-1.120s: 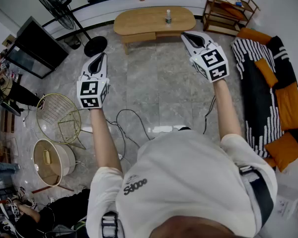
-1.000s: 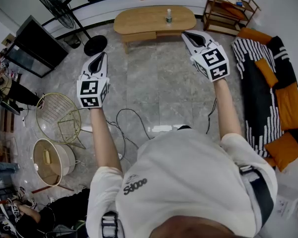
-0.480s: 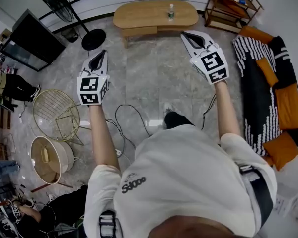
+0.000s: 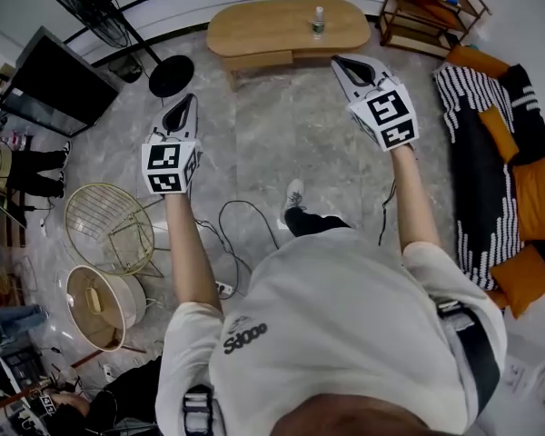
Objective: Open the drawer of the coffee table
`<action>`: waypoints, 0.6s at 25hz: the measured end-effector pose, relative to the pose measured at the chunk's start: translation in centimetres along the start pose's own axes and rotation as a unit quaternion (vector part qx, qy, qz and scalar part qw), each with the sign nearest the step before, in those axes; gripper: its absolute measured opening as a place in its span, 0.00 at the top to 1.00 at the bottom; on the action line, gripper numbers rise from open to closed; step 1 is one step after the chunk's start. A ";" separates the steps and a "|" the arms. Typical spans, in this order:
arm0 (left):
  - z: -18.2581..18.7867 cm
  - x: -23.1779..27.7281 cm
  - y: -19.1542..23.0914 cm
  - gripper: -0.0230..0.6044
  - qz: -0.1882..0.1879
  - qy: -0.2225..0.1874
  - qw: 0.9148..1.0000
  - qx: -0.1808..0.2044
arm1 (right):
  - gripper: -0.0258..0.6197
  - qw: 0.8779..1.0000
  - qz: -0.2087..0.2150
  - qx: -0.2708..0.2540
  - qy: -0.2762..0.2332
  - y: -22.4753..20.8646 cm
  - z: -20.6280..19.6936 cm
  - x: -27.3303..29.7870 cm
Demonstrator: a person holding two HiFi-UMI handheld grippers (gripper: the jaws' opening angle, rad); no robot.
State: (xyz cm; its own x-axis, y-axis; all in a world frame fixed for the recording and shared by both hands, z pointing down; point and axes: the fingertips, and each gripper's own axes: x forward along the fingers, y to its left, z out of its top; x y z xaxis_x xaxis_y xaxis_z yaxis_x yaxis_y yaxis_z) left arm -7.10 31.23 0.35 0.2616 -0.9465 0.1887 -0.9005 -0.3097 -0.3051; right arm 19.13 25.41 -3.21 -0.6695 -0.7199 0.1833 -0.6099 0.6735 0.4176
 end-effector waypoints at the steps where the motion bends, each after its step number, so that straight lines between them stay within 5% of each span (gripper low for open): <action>1: -0.1 1.3 0.9 0.93 -0.003 0.000 1.000 0.001 | 0.95 1.000 -0.001 0.001 0.003 -0.5 -0.1 1.3; 15: 1.0 19.2 11.9 0.94 -0.006 0.000 1.000 0.018 | 0.95 1.000 -0.007 0.016 0.022 -10.1 -2.2 18.1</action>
State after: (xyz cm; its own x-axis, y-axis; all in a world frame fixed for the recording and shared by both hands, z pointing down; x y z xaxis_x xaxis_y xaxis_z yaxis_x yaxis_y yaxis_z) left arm -12.44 9.33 -0.57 0.2730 -0.9427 0.1920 -0.8841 -0.3245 -0.3362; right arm 14.11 5.25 -2.14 -0.6426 -0.7349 0.2167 -0.6323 0.6684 0.3917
